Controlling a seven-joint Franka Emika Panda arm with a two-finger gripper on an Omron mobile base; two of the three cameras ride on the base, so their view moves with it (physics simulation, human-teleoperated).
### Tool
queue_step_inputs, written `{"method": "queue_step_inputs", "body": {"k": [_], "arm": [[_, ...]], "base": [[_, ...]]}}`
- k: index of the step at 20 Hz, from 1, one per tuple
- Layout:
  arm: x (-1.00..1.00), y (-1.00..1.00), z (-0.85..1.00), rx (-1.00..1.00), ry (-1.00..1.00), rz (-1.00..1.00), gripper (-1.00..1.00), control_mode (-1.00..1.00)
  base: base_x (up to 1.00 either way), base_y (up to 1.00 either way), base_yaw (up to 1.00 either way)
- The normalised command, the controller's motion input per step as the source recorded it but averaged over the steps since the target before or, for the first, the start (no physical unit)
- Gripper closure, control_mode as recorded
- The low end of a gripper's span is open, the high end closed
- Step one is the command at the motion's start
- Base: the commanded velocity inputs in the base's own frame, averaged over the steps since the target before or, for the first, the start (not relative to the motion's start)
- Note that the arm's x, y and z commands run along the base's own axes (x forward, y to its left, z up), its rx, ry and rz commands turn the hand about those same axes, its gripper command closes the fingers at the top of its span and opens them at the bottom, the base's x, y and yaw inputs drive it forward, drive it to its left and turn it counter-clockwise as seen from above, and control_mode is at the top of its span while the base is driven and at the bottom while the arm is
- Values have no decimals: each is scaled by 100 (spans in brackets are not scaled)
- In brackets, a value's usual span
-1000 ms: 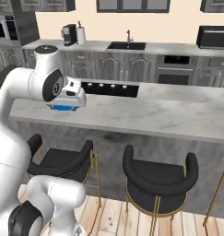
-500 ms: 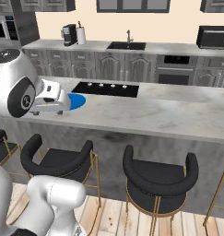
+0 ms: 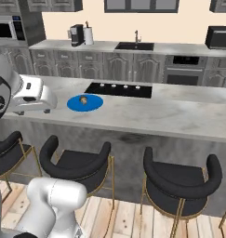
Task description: Transport the fish and mushroom to the fridge. Place the fish on the rack containing meat and place the mushroom on the rack containing the vegetable, ensuring meats and vegetables are on different racks.
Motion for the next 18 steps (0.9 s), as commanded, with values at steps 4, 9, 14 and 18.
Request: {"method": "queue_step_inputs", "body": {"k": [4,9,14,18], "arm": [[0,0,0,0,0,0,-100,100],[0,0,0,0,0,0,-100,100],[0,0,0,0,0,0,-100,100],[0,0,0,0,0,0,-100,100]], "base": [[86,56,0],[100,-31,5],[100,-52,3],[100,-66,8]]}}
